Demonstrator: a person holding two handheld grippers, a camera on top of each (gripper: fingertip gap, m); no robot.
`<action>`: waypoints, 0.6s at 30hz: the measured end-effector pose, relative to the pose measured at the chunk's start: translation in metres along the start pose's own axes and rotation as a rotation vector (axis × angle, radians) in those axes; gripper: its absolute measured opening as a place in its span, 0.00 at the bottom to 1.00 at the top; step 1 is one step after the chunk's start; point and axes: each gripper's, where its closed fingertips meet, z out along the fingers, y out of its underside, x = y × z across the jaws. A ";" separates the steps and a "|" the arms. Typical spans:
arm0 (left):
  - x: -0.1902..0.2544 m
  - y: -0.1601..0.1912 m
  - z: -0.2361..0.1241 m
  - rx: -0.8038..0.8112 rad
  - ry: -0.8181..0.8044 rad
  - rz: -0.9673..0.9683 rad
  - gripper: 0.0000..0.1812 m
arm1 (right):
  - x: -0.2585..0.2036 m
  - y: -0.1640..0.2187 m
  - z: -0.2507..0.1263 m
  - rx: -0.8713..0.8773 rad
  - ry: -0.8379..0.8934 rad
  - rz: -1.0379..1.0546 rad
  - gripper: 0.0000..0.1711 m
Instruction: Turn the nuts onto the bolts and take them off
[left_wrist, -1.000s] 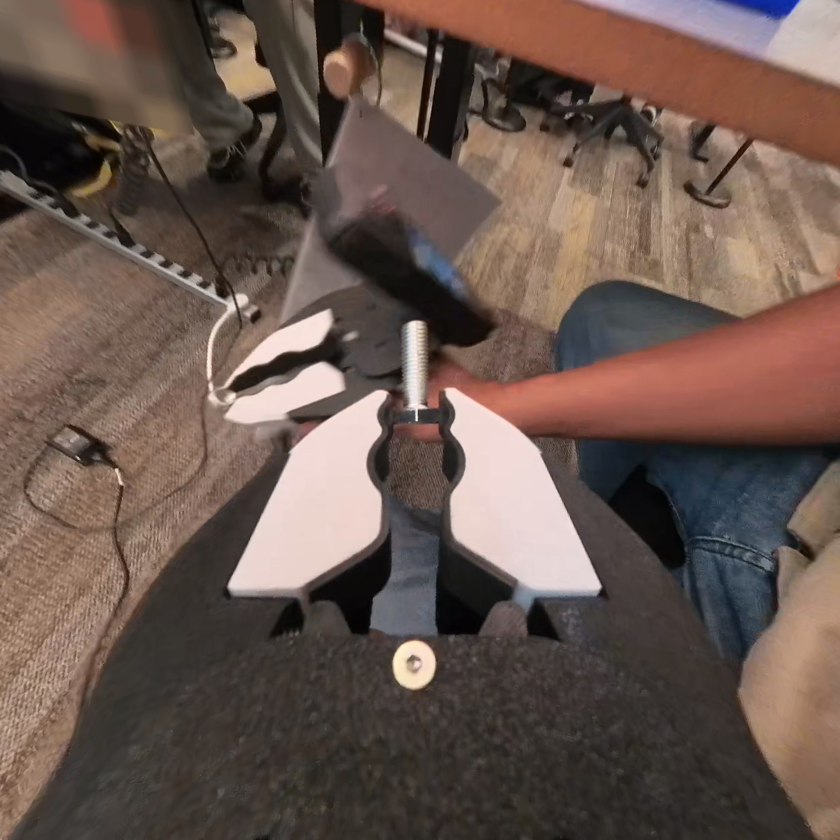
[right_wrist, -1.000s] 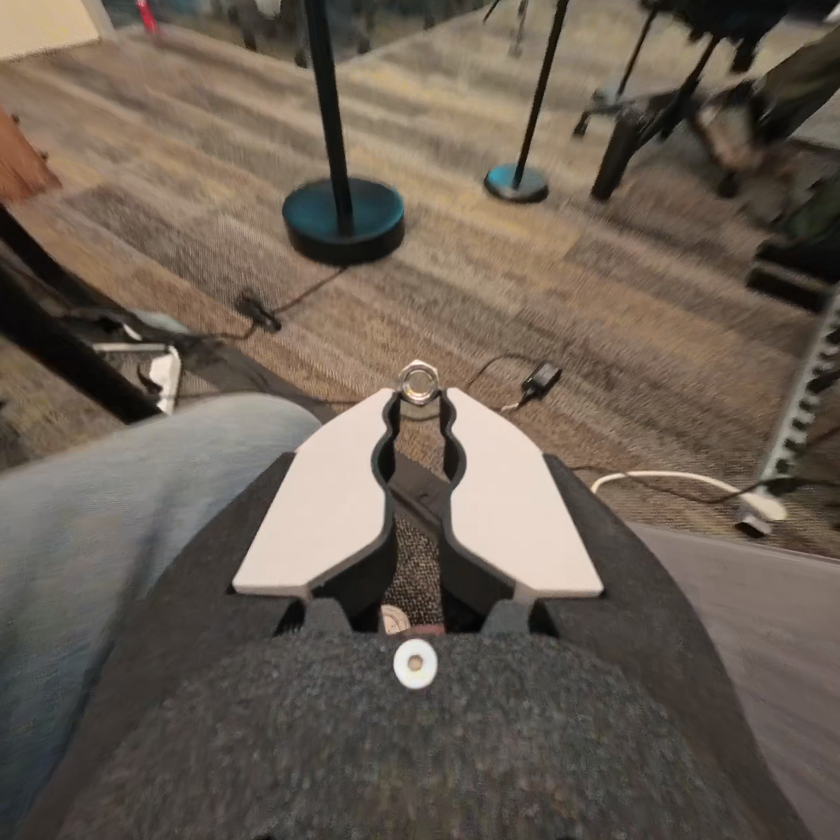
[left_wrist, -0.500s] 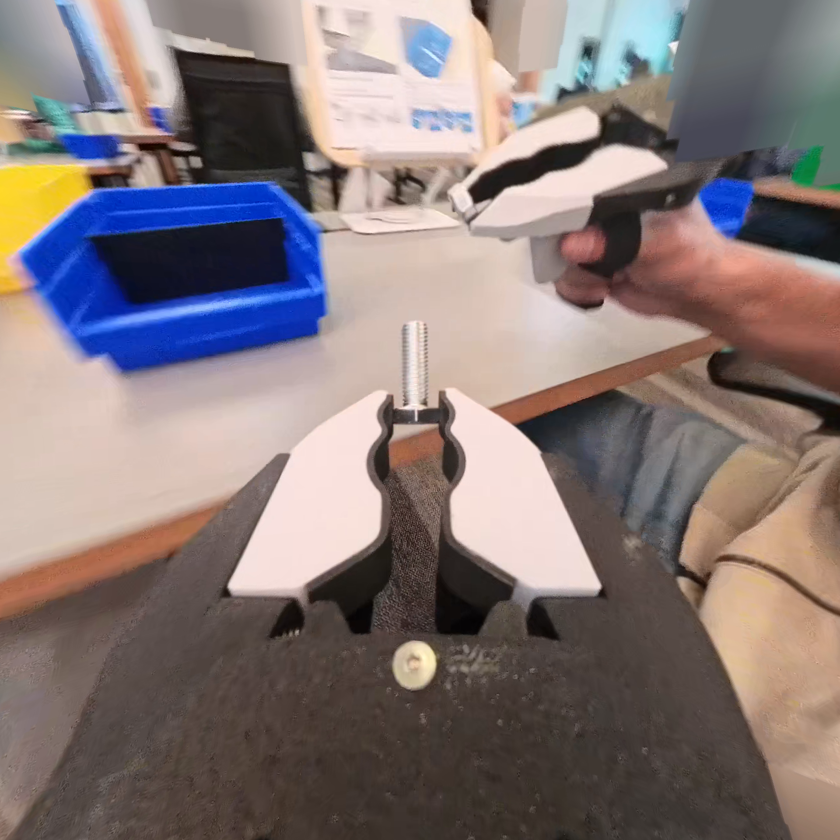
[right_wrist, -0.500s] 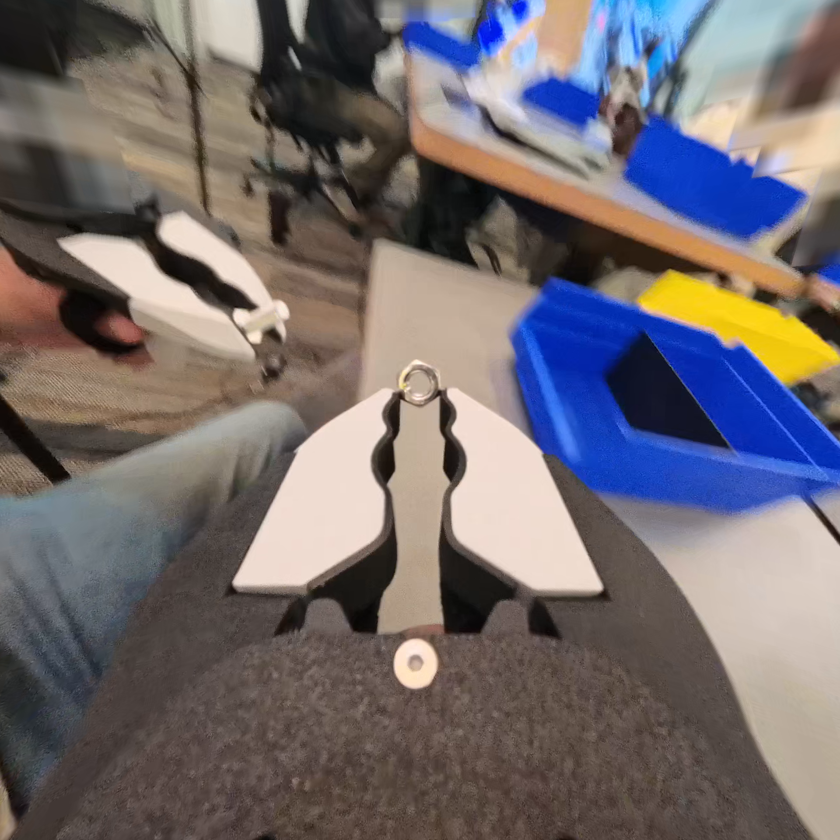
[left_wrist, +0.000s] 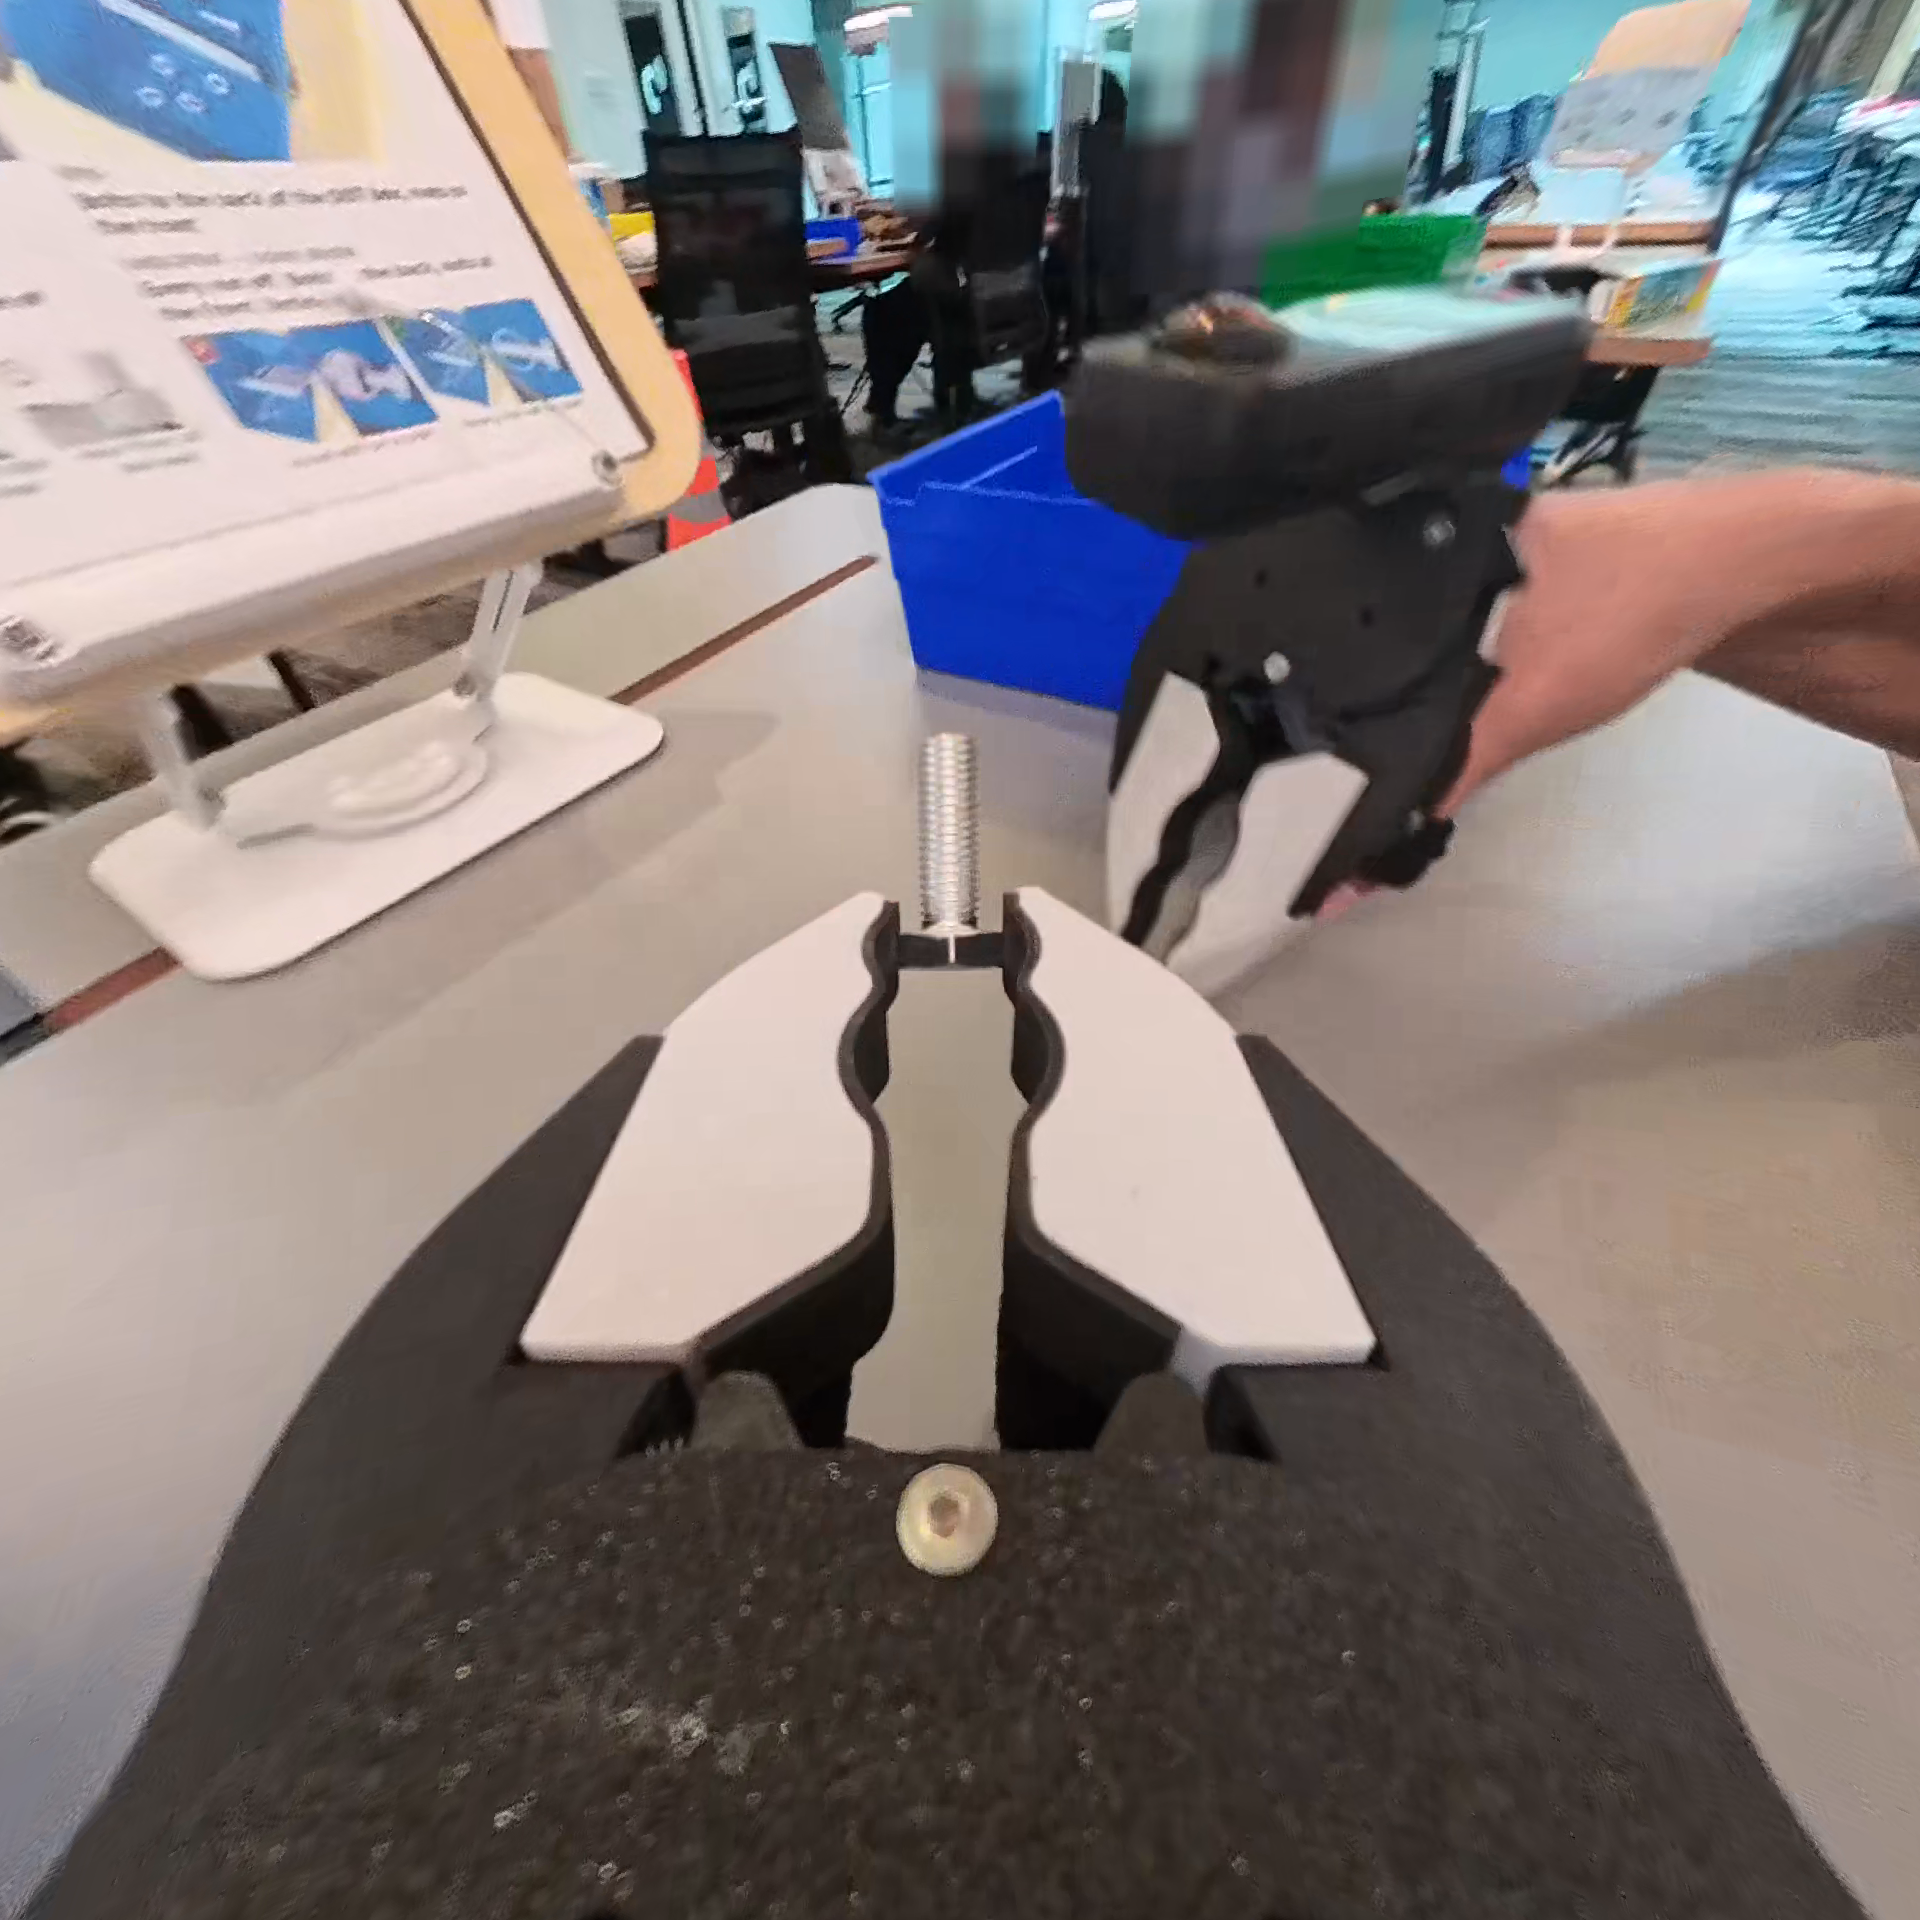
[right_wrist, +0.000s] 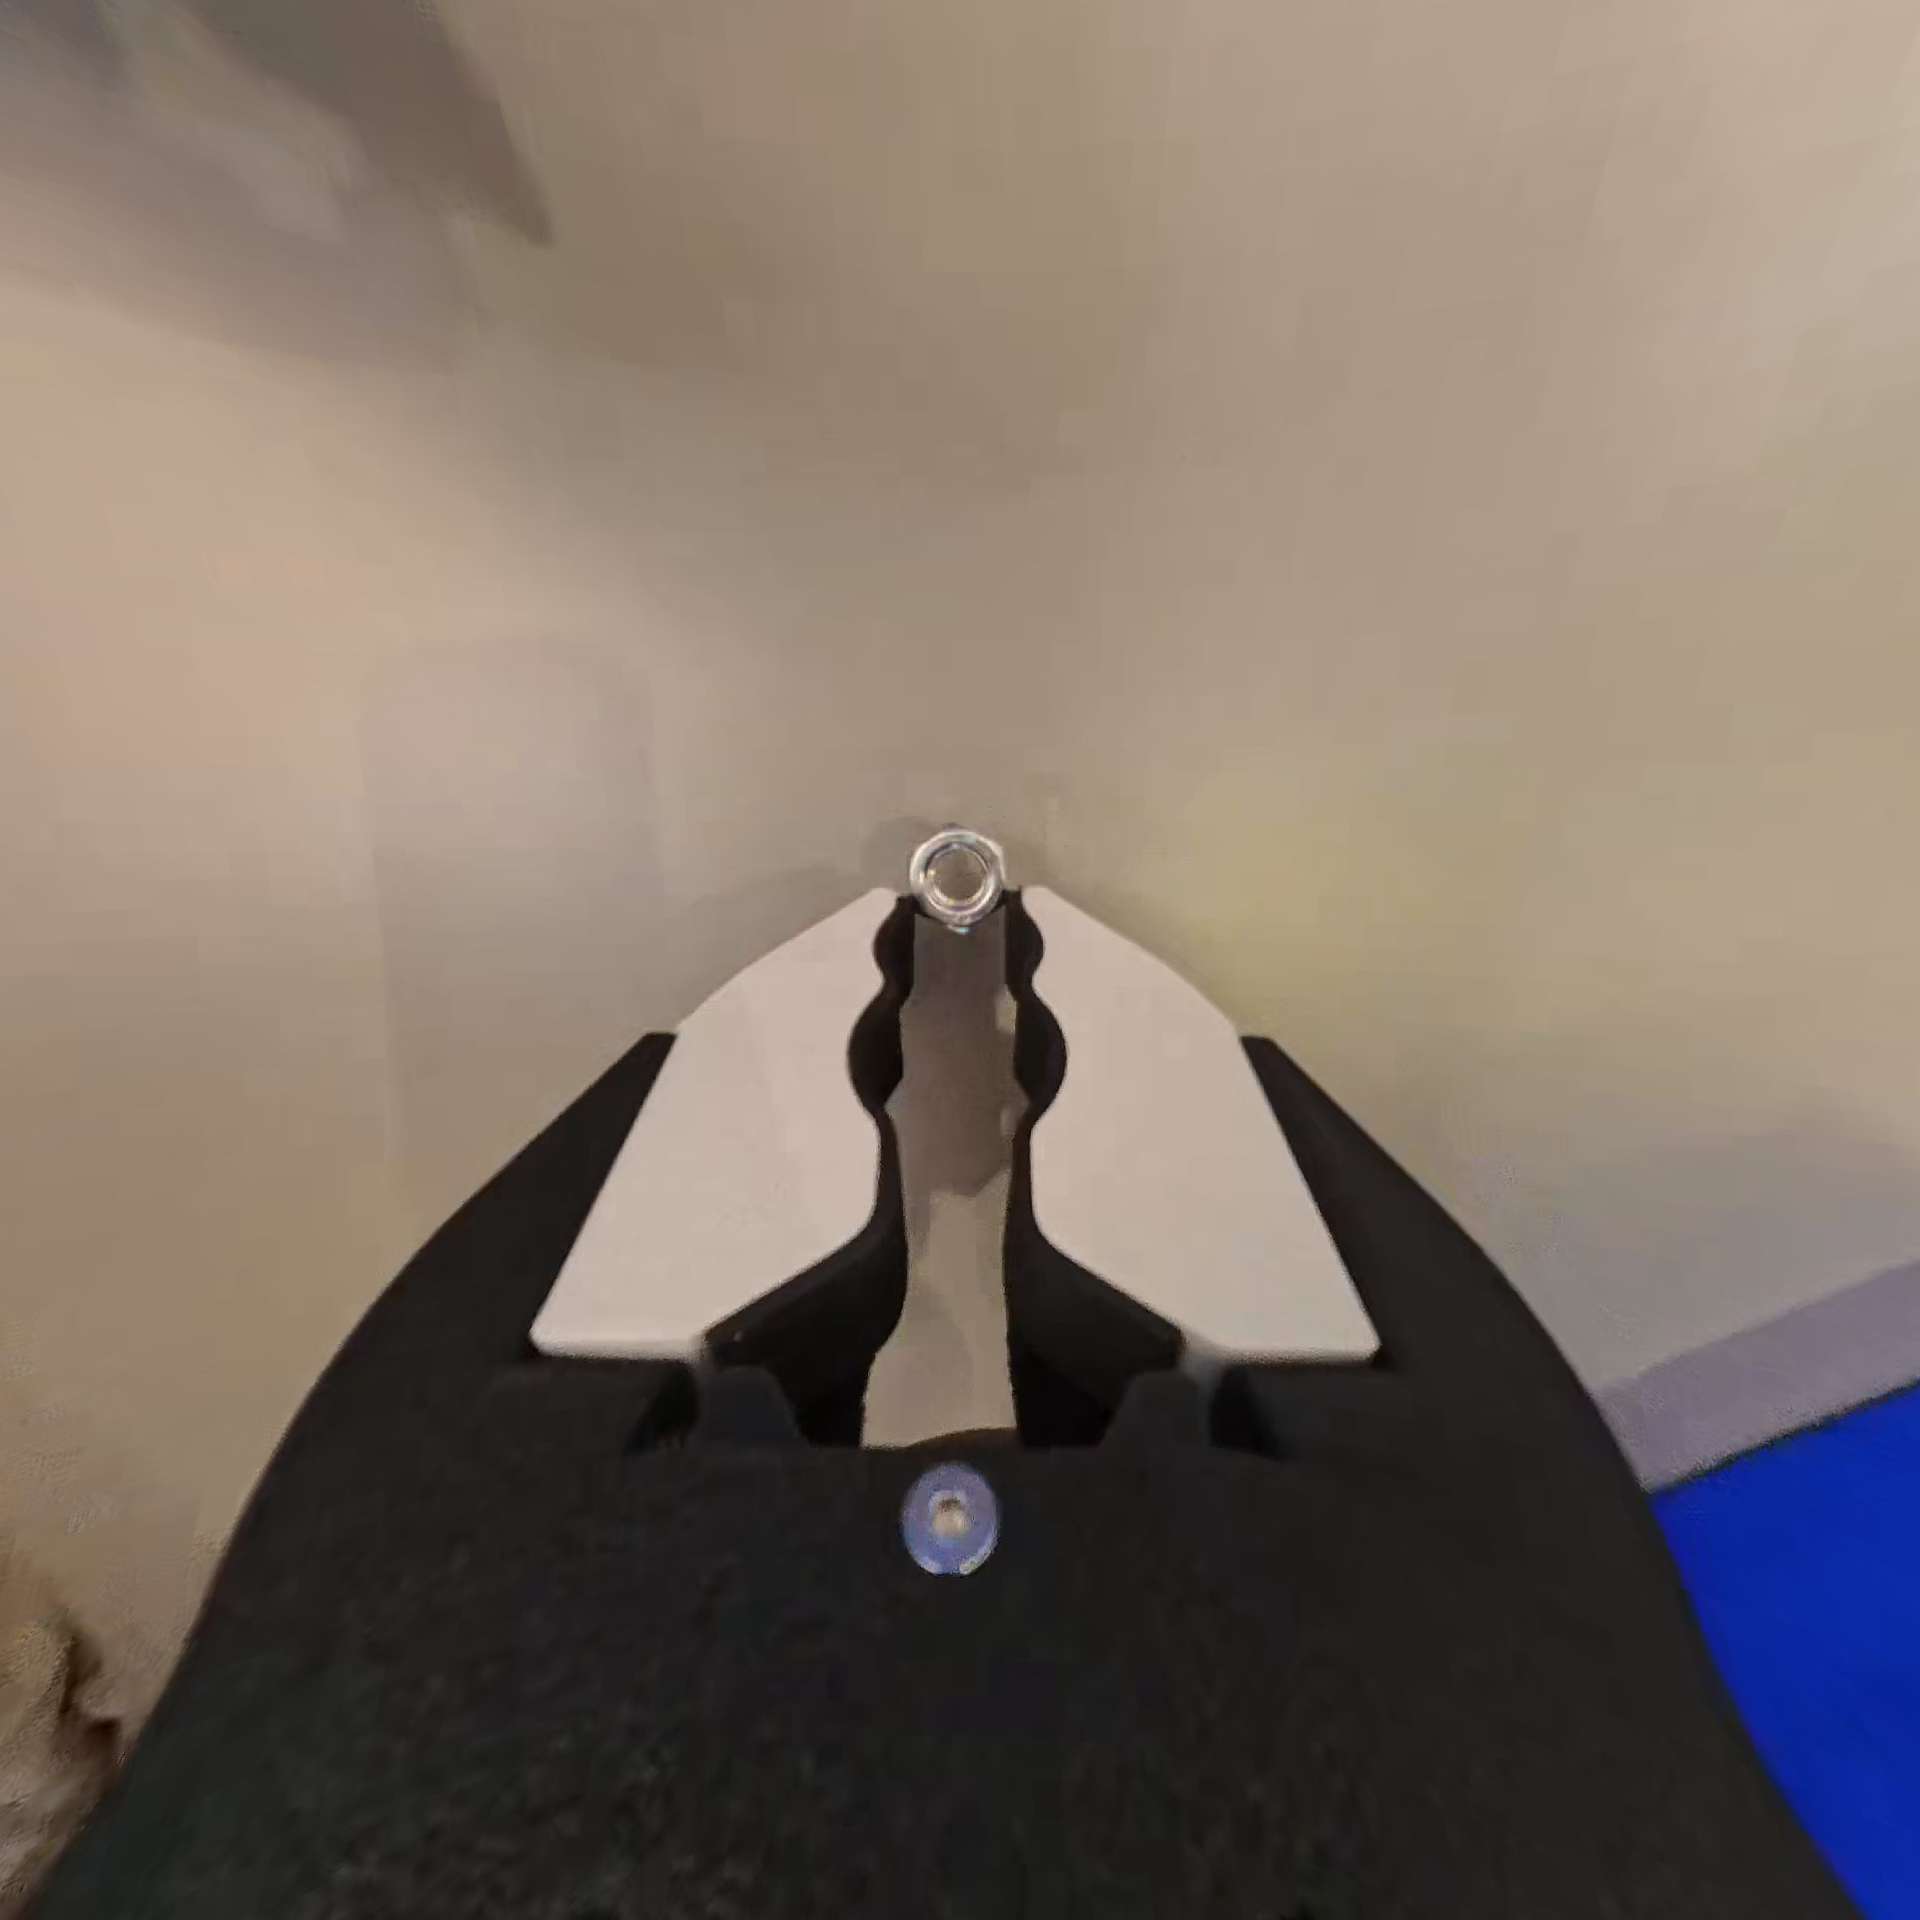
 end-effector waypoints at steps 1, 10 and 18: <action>-0.007 -0.003 0.013 0.018 0.015 0.000 0.10 | 0.005 0.005 0.001 -0.012 0.015 0.014 0.10; -0.032 -0.005 0.031 0.131 0.044 -0.041 0.10 | 0.009 0.024 0.004 0.070 0.066 0.158 0.20; -0.010 -0.002 0.028 0.155 0.057 -0.007 0.10 | 0.005 0.020 0.001 0.284 0.177 0.501 0.28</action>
